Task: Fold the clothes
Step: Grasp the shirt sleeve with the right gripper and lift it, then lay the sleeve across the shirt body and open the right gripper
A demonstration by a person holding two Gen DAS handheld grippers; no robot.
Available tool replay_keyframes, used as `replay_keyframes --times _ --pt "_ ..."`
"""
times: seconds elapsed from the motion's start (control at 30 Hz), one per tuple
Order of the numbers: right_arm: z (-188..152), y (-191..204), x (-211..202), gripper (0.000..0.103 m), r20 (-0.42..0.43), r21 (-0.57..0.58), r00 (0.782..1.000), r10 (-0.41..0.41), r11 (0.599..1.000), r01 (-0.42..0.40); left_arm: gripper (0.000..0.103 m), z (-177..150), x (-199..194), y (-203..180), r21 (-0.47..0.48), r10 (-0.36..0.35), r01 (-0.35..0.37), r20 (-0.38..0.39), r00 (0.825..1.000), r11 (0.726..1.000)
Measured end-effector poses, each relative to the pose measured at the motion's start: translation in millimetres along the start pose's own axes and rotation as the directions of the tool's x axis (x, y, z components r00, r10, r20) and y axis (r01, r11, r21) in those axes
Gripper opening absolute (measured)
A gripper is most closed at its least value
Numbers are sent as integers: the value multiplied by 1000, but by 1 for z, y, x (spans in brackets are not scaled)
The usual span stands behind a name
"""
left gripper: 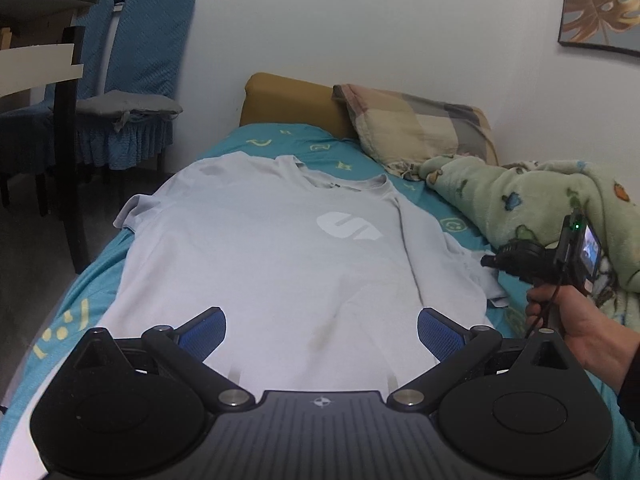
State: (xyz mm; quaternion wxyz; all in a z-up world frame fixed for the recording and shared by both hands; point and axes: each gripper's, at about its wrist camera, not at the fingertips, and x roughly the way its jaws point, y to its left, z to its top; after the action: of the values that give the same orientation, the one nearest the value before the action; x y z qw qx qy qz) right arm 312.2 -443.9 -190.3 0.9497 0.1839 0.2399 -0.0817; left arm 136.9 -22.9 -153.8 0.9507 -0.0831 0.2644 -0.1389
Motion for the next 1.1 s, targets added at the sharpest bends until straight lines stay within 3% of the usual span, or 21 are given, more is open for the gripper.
replay_keyframes --times 0.07,0.2,0.4,0.5,0.57,0.63,0.67,0.87,0.97,1.1 --pt "27 -2 -3 6 64 -61 997 -45 997 49 103 -3 0 4 -18 -26 26 39 999 999" --pt "78 1 10 6 175 -257 972 -154 946 197 103 -4 6 12 -37 37 -35 55 998 999" --pt "114 -12 59 6 215 -345 925 -314 861 373 103 -7 23 11 -15 33 -33 35 999 999" --pt "114 -14 61 12 210 -334 937 -278 881 336 103 -11 34 5 33 33 -33 16 999 999" --pt "111 -11 56 36 197 -342 951 -237 893 293 103 -13 39 2 53 25 -25 7 1000 998" --pt "107 -5 46 76 190 -340 962 -195 906 251 103 -14 42 0 62 18 -18 3 1000 998" --pt "104 -2 38 82 190 -334 966 -175 914 231 103 -13 41 -1 62 15 -15 5 1000 998" --pt "82 13 -40 84 157 -169 981 -116 975 142 103 -4 23 -4 64 22 -25 53 998 998" --pt "63 20 -88 84 147 -79 984 -102 990 115 103 5 7 -1 48 57 -61 82 995 997" --pt "41 38 -145 84 111 -51 992 -63 996 69 103 16 -15 5 10 75 -77 112 991 997"
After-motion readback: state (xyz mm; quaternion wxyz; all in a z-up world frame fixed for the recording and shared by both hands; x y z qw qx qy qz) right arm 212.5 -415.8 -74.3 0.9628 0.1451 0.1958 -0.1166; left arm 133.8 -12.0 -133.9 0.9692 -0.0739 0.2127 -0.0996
